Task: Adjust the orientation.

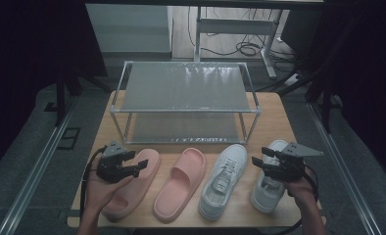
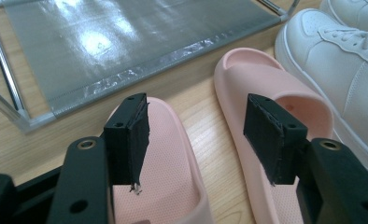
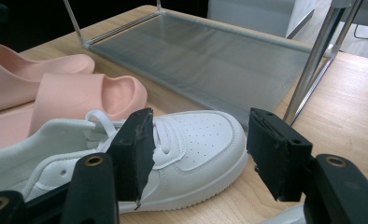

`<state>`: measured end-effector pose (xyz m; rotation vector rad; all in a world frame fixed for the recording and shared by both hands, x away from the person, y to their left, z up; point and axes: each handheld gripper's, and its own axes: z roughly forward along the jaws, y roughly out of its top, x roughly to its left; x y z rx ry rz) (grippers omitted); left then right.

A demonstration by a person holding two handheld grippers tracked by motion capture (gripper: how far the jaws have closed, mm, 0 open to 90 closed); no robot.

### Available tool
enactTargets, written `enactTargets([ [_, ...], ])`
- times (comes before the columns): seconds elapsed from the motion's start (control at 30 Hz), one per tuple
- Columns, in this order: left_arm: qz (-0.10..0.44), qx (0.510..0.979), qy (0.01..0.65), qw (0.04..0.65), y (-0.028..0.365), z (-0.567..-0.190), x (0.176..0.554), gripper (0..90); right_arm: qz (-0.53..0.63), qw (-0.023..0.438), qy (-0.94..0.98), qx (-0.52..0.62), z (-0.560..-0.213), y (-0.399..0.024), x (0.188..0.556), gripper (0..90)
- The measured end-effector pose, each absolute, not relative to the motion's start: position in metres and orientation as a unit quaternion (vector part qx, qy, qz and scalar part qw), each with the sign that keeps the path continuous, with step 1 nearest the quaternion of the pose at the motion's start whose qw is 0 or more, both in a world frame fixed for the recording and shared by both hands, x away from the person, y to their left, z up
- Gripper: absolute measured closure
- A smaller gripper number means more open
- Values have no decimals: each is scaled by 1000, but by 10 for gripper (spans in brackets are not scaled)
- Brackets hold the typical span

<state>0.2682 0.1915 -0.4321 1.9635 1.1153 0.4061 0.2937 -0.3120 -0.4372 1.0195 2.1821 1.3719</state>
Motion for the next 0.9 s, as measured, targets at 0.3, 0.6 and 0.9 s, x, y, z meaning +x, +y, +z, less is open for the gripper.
enactTargets([
  [0.3, 203, 763, 452, 415, 196, -420, 251, 694, 488, 181, 775, 359, -436, -309, 292, 415],
  [0.6, 199, 760, 465, 409, 210, -423, 229, 900, 480, 185, 780, 357, -433, -297, 289, 416],
  [0.9, 169, 782, 455, 391, 202, -443, 216, 900, 475, 187, 779, 363, -434, -299, 292, 418],
])
